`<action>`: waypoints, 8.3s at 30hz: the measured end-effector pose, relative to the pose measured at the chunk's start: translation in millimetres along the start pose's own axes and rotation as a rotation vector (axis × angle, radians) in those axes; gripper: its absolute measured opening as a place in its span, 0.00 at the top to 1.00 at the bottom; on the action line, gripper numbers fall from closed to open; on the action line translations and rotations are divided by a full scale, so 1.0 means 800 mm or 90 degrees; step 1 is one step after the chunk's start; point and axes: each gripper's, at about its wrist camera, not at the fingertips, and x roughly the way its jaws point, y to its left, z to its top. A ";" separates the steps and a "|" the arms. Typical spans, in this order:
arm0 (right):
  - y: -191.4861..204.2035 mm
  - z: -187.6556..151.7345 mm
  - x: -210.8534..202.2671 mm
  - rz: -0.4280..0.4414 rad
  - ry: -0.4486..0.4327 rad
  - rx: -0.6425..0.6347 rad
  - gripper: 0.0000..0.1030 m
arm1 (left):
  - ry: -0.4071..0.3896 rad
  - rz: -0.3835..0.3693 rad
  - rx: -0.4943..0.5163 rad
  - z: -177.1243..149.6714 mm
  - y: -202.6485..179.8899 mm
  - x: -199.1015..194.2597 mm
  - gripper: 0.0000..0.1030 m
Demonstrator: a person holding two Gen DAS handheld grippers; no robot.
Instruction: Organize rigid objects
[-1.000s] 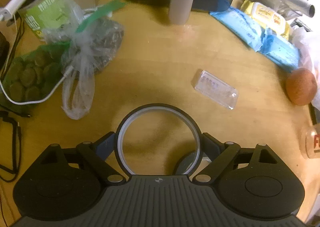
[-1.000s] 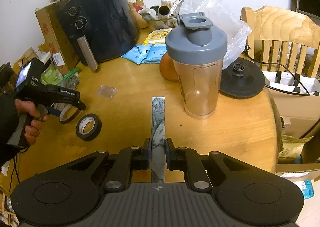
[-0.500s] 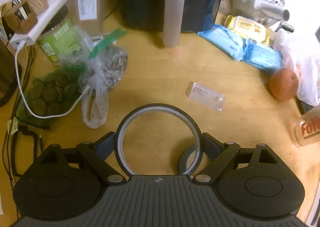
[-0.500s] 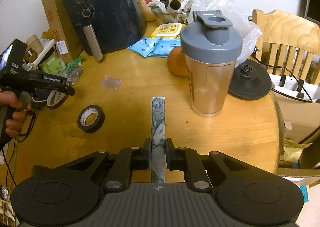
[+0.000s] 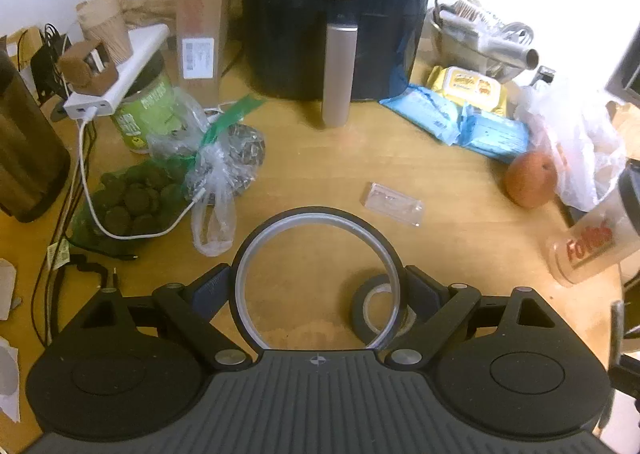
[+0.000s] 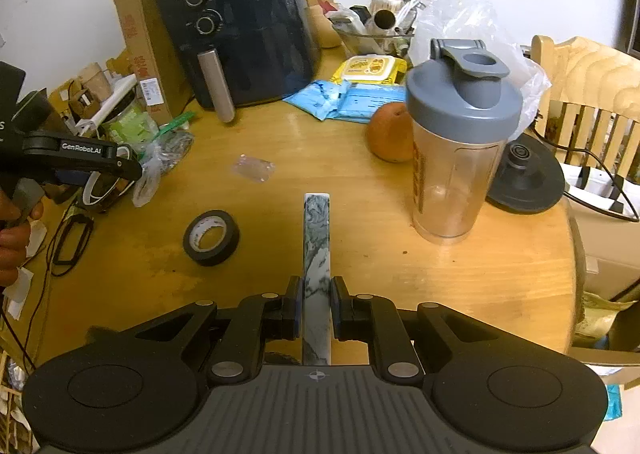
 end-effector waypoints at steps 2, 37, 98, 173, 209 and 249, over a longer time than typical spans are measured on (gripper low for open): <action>0.004 -0.001 -0.002 0.004 -0.001 -0.002 0.84 | -0.007 -0.002 0.002 -0.005 0.001 -0.010 0.11; 0.068 -0.050 -0.024 0.055 0.065 -0.055 0.84 | 0.060 -0.120 0.077 -0.152 -0.026 -0.095 0.11; 0.092 -0.071 -0.026 -0.040 0.050 -0.243 0.00 | 0.056 -0.057 0.109 -0.196 -0.015 -0.100 0.00; -0.009 -0.013 0.025 -0.132 0.131 -0.031 0.00 | 0.045 -0.107 0.216 -0.051 -0.062 0.113 0.00; -0.006 -0.012 0.023 -0.120 0.138 -0.027 0.00 | 0.031 -0.088 0.185 -0.033 -0.055 0.106 0.30; 0.055 0.074 0.100 0.037 0.097 -0.144 0.00 | -0.051 -0.084 -0.011 -0.076 0.017 -0.064 0.30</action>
